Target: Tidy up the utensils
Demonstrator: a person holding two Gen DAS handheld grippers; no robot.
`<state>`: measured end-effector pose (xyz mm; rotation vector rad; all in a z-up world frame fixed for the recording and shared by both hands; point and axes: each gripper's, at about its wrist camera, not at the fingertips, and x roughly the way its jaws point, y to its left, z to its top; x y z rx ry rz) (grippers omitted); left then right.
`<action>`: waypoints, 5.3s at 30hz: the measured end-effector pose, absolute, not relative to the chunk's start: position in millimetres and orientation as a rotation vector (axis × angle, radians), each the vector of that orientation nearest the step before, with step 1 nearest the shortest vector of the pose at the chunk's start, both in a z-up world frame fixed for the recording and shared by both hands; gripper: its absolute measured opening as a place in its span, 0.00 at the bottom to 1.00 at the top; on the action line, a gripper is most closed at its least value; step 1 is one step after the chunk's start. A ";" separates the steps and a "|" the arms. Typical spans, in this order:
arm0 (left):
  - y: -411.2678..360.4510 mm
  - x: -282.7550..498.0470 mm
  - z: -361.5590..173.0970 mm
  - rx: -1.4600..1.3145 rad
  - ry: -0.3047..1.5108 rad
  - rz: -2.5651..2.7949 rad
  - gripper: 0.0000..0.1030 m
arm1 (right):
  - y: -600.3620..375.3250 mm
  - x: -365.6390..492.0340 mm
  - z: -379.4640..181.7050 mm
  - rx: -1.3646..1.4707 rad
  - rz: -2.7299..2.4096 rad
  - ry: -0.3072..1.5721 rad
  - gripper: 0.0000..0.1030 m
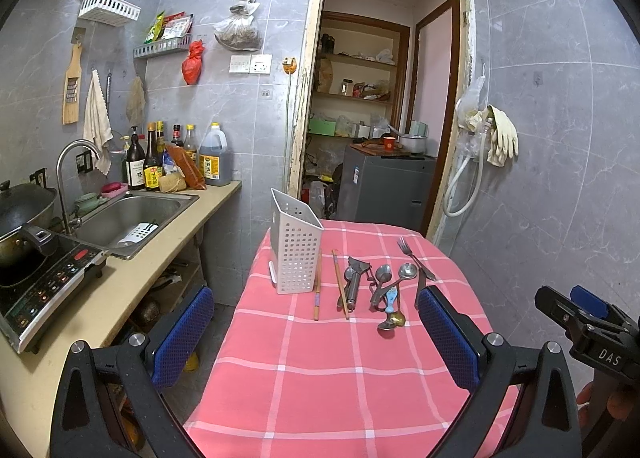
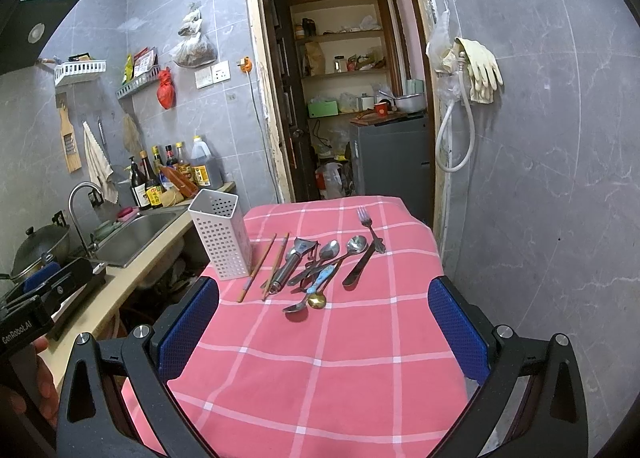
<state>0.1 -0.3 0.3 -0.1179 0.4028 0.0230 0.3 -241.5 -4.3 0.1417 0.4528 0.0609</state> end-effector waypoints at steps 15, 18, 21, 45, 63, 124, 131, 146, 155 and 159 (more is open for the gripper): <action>3.4 -0.3 0.4 -0.116 0.401 0.022 1.00 | -237.9 -0.3 -6.3 0.139 0.055 0.452 0.99; 5.2 -1.3 3.5 -0.115 0.401 0.022 1.00 | -237.9 0.6 -6.9 0.139 0.054 0.451 0.99; 4.7 -1.3 3.0 -0.116 0.401 0.023 1.00 | -238.2 1.4 -7.8 0.138 0.055 0.451 0.99; 5.0 -2.4 4.0 -0.116 0.404 0.025 1.00 | -238.6 0.7 -3.7 0.135 0.054 0.453 0.99; 1.7 1.7 1.6 -0.113 0.402 0.024 1.00 | -237.8 0.1 -9.2 0.135 0.050 0.452 0.99; -82.7 293.8 -22.0 -0.186 0.517 -0.194 0.84 | -315.4 283.7 -4.4 0.091 0.223 0.501 0.88; -89.3 330.3 -57.7 -0.217 0.633 -0.117 0.73 | -325.7 321.3 -38.3 0.131 0.275 0.557 0.73; -90.5 370.3 -127.9 -0.246 0.869 -0.067 0.45 | -323.8 373.9 -118.5 0.162 0.374 0.744 0.43; -84.7 396.0 -155.5 -0.278 0.967 -0.067 0.45 | -309.6 409.9 -165.0 0.169 0.409 0.880 0.33; -81.4 404.6 -160.9 -0.295 1.002 -0.074 0.45 | -302.6 425.2 -181.4 0.179 0.421 0.936 0.31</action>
